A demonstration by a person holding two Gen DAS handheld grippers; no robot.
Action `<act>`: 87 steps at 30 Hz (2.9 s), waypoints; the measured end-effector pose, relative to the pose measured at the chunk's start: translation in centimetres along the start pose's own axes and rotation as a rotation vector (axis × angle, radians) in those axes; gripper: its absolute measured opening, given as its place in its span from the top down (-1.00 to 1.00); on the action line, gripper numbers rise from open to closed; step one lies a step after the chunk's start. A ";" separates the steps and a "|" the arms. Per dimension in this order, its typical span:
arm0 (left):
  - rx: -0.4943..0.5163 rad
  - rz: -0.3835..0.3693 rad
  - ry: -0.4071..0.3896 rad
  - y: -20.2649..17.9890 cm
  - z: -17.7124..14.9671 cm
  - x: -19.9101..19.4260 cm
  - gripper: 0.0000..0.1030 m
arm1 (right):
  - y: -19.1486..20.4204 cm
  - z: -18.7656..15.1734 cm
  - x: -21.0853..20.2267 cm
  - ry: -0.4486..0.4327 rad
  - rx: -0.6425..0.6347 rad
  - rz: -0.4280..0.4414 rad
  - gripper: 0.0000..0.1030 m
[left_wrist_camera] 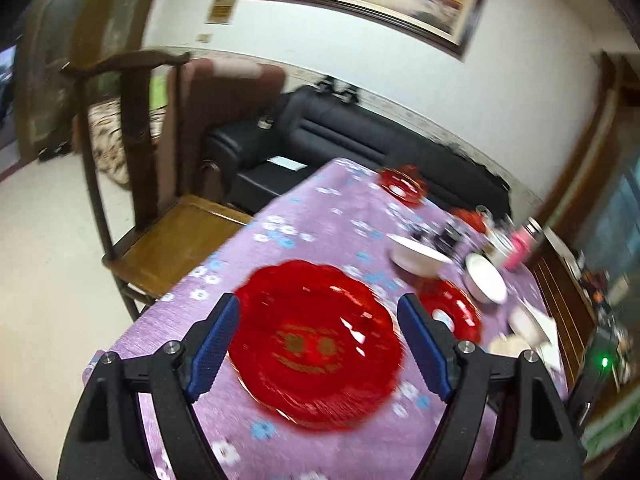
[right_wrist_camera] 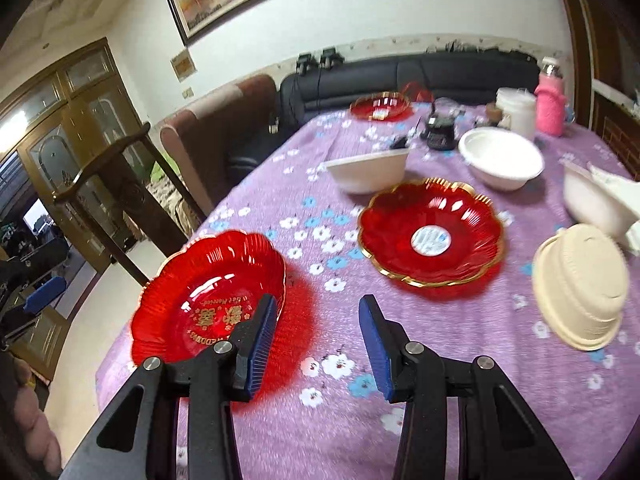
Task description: Organize plates and bowls
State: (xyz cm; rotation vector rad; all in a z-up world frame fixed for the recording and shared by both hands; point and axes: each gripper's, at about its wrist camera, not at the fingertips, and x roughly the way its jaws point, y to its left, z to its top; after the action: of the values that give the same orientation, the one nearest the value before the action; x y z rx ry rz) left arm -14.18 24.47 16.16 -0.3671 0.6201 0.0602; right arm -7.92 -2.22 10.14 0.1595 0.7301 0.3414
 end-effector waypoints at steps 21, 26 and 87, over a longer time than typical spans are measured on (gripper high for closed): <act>0.195 -0.111 -0.386 -11.9 11.1 -22.2 -0.68 | 5.1 15.2 -29.8 -0.655 -0.112 0.010 -0.49; 0.222 -0.069 -0.463 -13.3 12.1 -22.6 -0.81 | 6.9 14.0 -28.1 -0.643 -0.186 -0.025 -0.80; 0.215 -0.091 0.342 -15.0 -0.6 9.0 -0.81 | -12.6 4.3 -0.5 -0.077 0.134 -0.190 -0.80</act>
State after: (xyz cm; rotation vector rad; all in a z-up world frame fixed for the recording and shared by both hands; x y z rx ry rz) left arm -4.74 9.81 15.30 -0.1972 0.9382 -0.1587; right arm -2.27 -14.26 10.34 0.2269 0.6864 0.1043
